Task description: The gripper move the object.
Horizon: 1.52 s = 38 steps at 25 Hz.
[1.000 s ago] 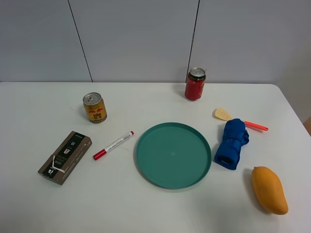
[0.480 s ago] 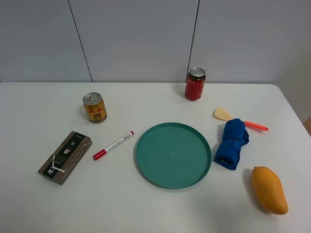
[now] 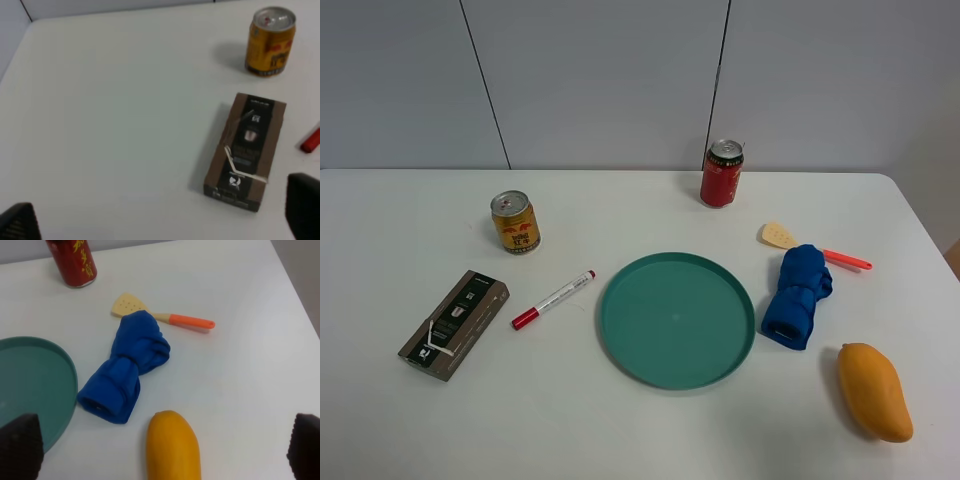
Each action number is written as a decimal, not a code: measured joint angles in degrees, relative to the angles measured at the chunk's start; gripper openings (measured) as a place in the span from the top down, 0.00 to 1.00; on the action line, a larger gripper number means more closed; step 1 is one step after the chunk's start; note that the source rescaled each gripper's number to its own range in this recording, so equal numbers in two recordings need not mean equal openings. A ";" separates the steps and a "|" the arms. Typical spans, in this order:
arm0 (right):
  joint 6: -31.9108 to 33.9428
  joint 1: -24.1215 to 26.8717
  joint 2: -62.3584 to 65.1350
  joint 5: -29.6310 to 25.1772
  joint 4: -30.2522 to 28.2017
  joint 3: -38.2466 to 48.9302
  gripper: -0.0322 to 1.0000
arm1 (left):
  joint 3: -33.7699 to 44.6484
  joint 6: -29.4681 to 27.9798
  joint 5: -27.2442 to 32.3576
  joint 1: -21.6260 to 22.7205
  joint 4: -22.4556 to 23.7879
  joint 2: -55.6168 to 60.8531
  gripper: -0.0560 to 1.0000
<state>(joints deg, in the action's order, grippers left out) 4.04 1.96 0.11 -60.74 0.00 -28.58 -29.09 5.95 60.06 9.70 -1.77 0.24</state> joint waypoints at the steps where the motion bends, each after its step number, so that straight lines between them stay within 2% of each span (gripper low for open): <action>1: 0.00 0.00 0.00 0.00 0.00 0.00 0.00 | 0.05 0.00 0.11 0.00 0.03 0.00 0.00; 7: 0.00 0.00 0.00 0.00 0.00 0.00 0.00 | 0.05 -1.03 0.11 -1.86 -0.09 0.00 0.00; 12: 0.00 0.00 0.00 0.00 0.00 0.00 0.00 | 0.05 -4.32 0.11 -1.97 0.00 0.00 0.00; 19: 0.00 0.00 0.00 0.00 0.00 0.00 0.00 | 0.05 -5.95 0.11 -1.97 0.47 0.00 0.00; 38: 0.00 0.00 0.00 0.00 0.00 0.00 0.00 | 0.05 -5.95 0.11 -1.97 0.99 0.00 0.00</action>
<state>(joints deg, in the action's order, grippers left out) 4.04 1.96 0.11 -60.74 0.00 -28.58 -29.04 0.00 60.17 7.73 -0.77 0.24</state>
